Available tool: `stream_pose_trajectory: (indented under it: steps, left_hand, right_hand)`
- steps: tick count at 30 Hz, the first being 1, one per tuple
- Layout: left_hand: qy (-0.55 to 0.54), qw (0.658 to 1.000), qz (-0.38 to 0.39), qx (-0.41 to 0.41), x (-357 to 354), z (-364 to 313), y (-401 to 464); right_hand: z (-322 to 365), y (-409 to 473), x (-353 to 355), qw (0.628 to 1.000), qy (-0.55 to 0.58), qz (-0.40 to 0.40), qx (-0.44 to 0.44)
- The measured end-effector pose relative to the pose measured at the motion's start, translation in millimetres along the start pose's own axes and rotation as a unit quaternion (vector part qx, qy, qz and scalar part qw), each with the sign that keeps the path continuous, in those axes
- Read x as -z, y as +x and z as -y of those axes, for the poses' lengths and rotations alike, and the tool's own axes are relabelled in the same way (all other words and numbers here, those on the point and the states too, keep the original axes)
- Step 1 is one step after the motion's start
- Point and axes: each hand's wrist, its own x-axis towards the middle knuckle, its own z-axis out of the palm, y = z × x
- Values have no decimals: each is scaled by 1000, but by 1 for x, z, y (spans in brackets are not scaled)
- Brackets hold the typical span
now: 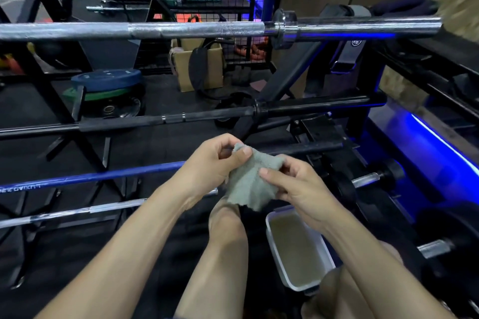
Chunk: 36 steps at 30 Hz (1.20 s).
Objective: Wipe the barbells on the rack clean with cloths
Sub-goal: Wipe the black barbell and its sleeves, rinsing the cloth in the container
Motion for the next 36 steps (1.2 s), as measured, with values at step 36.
stream_pose_trajectory:
  steps: [36]
  left_hand:
    - [-13, 998, 36, 55, 37, 155, 108]
  right_hand:
    - [-116, 152, 39, 984, 57, 44, -162]
